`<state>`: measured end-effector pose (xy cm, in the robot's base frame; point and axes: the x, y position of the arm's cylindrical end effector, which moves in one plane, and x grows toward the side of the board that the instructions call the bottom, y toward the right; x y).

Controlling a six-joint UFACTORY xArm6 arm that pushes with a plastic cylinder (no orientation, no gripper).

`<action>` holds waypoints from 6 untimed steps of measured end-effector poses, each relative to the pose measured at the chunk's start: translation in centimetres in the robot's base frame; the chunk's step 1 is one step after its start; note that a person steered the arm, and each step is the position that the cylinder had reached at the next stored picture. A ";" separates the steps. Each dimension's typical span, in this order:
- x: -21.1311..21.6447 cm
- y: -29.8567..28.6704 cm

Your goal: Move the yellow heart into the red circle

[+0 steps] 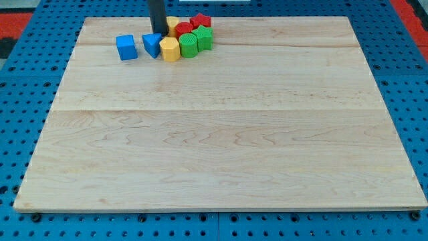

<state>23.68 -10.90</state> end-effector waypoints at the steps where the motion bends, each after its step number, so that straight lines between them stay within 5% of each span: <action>1: -2.3 -2.6; 2: -4.5 -2.3; 4: -1.4 7.1; 6: -4.2 7.1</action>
